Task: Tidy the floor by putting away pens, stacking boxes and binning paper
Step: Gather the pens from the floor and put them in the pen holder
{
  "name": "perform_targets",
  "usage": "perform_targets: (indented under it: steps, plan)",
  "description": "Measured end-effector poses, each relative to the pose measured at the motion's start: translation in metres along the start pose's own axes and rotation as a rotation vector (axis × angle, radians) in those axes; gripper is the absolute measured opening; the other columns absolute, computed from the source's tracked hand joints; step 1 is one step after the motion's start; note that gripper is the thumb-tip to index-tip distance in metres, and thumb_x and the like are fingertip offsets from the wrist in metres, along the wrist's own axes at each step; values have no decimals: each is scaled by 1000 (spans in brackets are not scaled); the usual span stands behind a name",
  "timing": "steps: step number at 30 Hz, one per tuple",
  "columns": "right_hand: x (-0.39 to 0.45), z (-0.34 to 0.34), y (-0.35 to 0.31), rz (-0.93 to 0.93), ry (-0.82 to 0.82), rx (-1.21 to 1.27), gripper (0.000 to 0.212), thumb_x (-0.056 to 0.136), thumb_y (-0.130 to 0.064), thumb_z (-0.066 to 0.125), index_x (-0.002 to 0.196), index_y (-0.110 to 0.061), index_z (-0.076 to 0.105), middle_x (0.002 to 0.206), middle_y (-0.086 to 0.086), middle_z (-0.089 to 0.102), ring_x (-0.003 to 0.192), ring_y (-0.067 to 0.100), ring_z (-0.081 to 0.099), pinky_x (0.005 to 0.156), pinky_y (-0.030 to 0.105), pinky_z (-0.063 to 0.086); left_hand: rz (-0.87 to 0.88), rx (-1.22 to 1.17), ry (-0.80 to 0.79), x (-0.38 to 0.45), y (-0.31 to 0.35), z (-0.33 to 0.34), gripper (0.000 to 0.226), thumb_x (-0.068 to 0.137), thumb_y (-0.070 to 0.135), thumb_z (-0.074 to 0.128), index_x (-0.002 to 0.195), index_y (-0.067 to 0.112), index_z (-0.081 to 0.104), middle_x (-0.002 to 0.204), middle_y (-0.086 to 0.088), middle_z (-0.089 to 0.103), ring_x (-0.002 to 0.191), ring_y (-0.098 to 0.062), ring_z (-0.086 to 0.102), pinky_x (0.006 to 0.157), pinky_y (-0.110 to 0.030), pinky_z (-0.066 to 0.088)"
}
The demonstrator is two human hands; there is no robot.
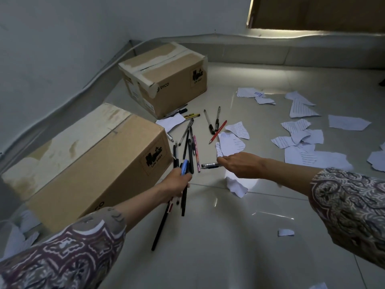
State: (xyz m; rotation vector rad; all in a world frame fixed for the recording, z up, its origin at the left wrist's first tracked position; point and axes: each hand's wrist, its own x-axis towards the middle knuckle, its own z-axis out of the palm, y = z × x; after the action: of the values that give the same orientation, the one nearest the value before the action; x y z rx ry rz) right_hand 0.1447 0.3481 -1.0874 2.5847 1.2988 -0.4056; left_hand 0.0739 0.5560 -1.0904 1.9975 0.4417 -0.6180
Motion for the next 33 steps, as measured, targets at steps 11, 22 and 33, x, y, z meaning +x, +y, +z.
perform_targets:
  steps: [11, 22, 33]
  plan:
    - [32, -75, 59, 370, 376, 807, 13, 86, -5, 56, 81, -3, 68, 75, 17, 66, 64, 23, 55, 55, 27, 40, 287, -399, 95, 34, 90, -36, 18, 97, 9, 45, 80, 10, 52, 68, -6, 53, 50, -11, 43, 42, -22, 37]
    - [-62, -220, 90, 466, 542, 1168, 15, 86, -15, 65, 95, -5, 71, 89, 7, 57, 73, 13, 51, 70, 22, 41, 248, -463, 132, -42, 249, -99, 10, 91, 9, 55, 93, -1, 59, 87, -10, 57, 82, -19, 56, 74, -30, 53]
    - [-240, -448, 125, 561, 613, 1278, 15, 89, -13, 58, 75, -16, 56, 65, 0, 56, 52, 3, 49, 53, 15, 42, 287, -387, -25, -221, 470, -132, 11, 96, 16, 47, 94, 10, 55, 82, 2, 67, 93, -12, 64, 91, -39, 44]
